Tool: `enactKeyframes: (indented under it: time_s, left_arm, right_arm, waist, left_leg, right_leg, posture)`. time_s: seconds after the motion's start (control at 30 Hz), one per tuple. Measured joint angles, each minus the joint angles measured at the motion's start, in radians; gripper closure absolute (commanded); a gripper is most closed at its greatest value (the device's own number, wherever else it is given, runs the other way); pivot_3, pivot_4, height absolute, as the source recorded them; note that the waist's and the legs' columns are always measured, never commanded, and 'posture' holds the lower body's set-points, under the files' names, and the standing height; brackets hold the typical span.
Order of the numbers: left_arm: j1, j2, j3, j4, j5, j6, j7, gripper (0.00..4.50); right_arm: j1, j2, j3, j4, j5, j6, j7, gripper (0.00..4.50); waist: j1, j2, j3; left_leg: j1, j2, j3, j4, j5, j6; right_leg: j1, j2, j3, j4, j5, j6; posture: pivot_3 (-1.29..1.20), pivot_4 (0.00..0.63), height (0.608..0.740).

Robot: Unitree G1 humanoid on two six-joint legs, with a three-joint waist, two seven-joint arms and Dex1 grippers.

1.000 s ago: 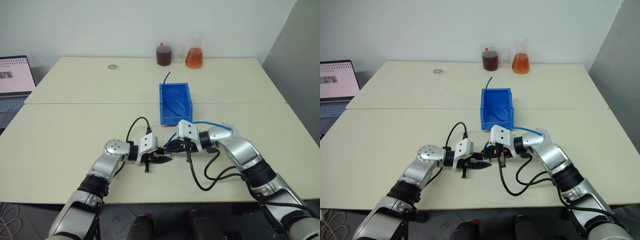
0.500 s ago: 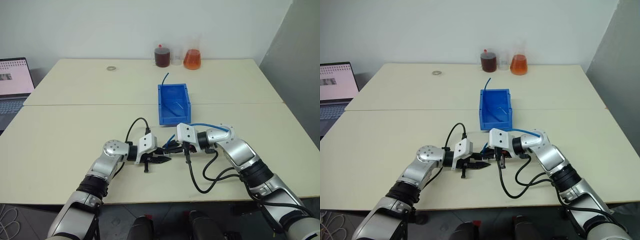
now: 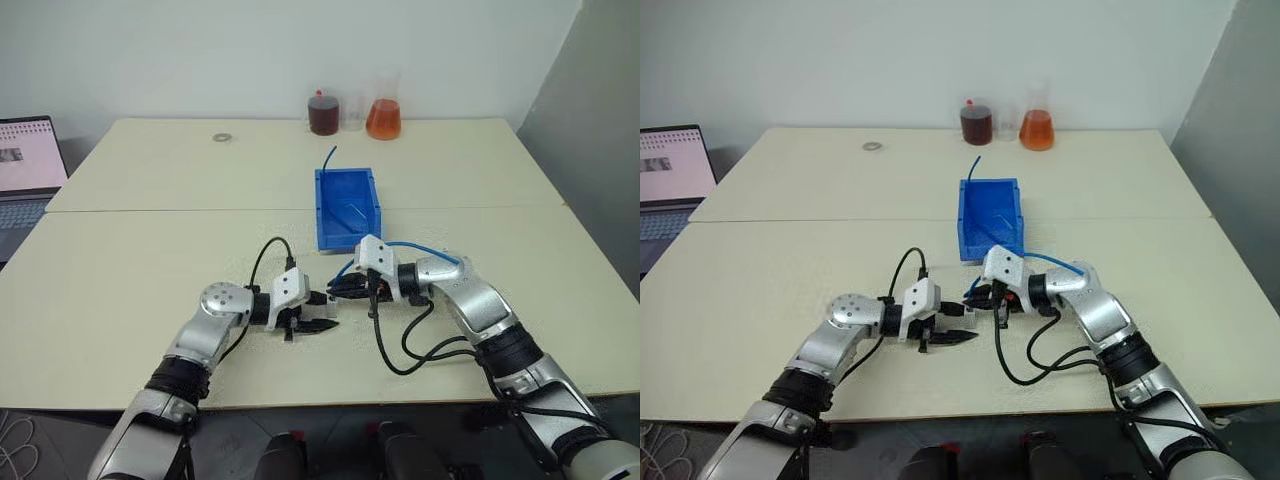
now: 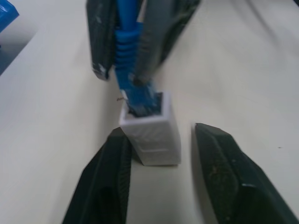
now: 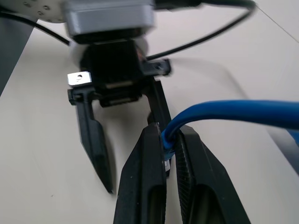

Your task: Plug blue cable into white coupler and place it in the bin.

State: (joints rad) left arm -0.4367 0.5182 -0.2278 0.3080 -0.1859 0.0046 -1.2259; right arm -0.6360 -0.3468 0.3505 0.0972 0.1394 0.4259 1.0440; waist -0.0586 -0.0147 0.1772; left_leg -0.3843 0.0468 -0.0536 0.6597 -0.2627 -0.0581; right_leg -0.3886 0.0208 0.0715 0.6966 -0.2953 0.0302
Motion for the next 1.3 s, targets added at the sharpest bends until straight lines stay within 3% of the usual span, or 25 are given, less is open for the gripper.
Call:
enactKeyframes:
  time_s: [0.17, 0.23, 0.43, 0.53, 0.7, 0.93, 1.3]
  left_arm:
    - [0.056, 0.084, 0.085, -0.195, -0.066, 0.134, 0.027, 0.44]
    - [0.112, 0.123, 0.146, -0.320, -0.106, 0.225, 0.070, 0.03]
    - [0.226, 0.133, 0.288, -0.625, -0.236, 0.455, 0.250, 0.03]
    - [0.237, 0.133, 0.317, -0.697, -0.247, 0.518, 0.342, 0.03]
    - [0.182, 0.103, 0.333, -0.697, -0.209, 0.577, 0.509, 0.03]
    - [0.116, 0.044, 0.292, -0.667, -0.165, 0.582, 0.604, 0.00]
    - [0.103, 0.035, 0.292, -0.649, -0.165, 0.584, 0.607, 0.00]
  right_arm:
    - [0.009, -0.001, -0.043, -0.108, 0.055, 0.199, -0.049, 4.43]
    - [-0.016, 0.017, -0.114, -0.150, 0.124, 0.323, -0.092, 4.43]
    - [-0.284, 0.101, -0.325, -0.114, 0.237, 0.480, -0.267, 4.43]
    - [-0.388, 0.115, -0.362, 0.042, 0.228, 0.424, -0.328, 4.43]
    - [-0.502, 0.127, -0.350, 0.468, 0.120, 0.203, -0.403, 4.43]
    - [-0.630, 0.151, -0.377, 0.903, 0.059, -0.037, -0.500, 2.77]
    - [-0.661, 0.149, -0.398, 0.951, 0.040, -0.064, -0.483, 0.03]
  waist:
    - [0.001, 0.000, 0.008]
    - [-0.002, 0.000, 0.009]
    - [0.001, 0.000, 0.011]
    - [0.005, -0.001, 0.011]
    - [0.005, -0.002, 0.011]
    - [0.002, -0.002, 0.012]
    - [0.002, -0.002, 0.012]
  left_leg:
    - [-0.004, 0.000, -0.001, -0.001, 0.000, 0.000]
    - [-0.013, 0.000, 0.000, 0.000, 0.000, 0.000]
    - [-0.018, 0.000, 0.000, -0.002, 0.000, 0.000]
    - [-0.017, -0.002, 0.000, -0.002, 0.000, 0.000]
    - [-0.018, -0.002, 0.002, -0.002, 0.000, 0.000]
    - [-0.017, -0.002, 0.004, -0.011, 0.000, -0.001]
    - [-0.018, -0.002, 0.005, -0.015, 0.001, -0.001]
  right_leg:
    - [-0.003, -0.001, -0.001, -0.001, -0.001, -0.001]
    - [-0.013, -0.001, 0.000, 0.000, 0.000, -0.001]
    - [-0.018, -0.003, -0.001, 0.001, 0.003, -0.006]
    - [-0.017, -0.004, -0.002, 0.000, 0.003, -0.006]
    - [-0.018, -0.004, 0.000, -0.001, 0.003, -0.006]
    - [-0.019, -0.005, 0.000, -0.006, 0.003, -0.006]
    - [-0.020, -0.007, 0.000, -0.008, 0.003, -0.007]
  posture:
    - [0.00, 0.150, 0.740]
    - [0.00, 0.150, 0.740]
    - [0.00, 0.150, 0.740]
    - [0.00, 0.150, 0.740]
    - [0.00, 0.150, 0.740]
    - [0.00, 0.150, 0.740]
    - [0.00, 0.150, 0.740]
